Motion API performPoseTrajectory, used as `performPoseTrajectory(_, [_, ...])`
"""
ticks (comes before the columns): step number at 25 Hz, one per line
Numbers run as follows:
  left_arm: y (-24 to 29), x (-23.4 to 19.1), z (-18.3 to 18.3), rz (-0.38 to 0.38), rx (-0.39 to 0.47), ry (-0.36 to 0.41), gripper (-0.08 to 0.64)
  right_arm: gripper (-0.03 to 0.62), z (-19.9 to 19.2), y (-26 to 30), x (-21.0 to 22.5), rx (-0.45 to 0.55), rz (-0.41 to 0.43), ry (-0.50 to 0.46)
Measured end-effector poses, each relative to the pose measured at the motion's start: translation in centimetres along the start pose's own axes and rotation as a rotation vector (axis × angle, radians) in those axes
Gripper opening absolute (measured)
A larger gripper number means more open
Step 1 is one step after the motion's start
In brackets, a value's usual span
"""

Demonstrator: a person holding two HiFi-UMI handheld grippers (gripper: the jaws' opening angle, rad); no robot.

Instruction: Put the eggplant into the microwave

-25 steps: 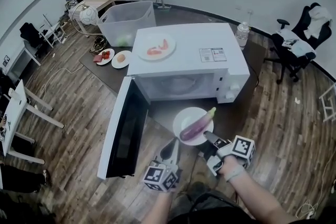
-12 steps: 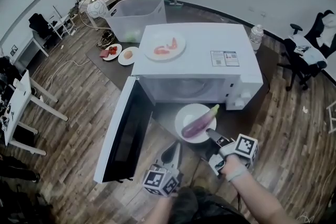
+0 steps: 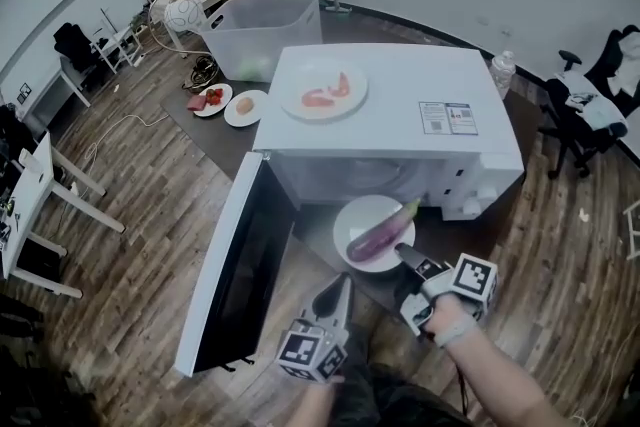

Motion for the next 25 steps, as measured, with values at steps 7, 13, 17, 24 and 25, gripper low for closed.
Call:
performPoseTrajectory(7, [2.7,-1.4,-0.1,-0.044,-0.002,0.002,-0.001,0.012,0.7,2.8,-0.6,0.019,-0.014,-0.023])
performPoseTrajectory(13, [4.2,-2.7,0.3,-0.056,-0.011,-0.008,0.000,0.012,1.5,4.7,-1.0,0.052,-0.011,-0.003])
performPoseTrajectory(17, [5.3,-3.5,0.5,-0.069,-0.016,-0.011,0.000,0.012,2.1,5.7,-1.2,0.073,-0.010,-0.001])
performPoseTrajectory(24, [7.3,-3.6,0.9,-0.102,-0.033,0.003,0.000,0.012,2.7,6.5,-1.1,0.109,-0.019,0.010])
performPoseTrajectory(25, [7.6,-3.6,0.9,-0.105,-0.034,0.002,0.000,0.012,2.7,6.6,-1.0,0.115,-0.018,0.014])
Point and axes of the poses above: the fingertips, and each gripper's own axes: y forward along the fingers, x to its right, z out of its top, the point moved 5 cm from there along -y, backward along the fingers, and after that the axes turned 4 degrees about y, right-handed, at the moved point
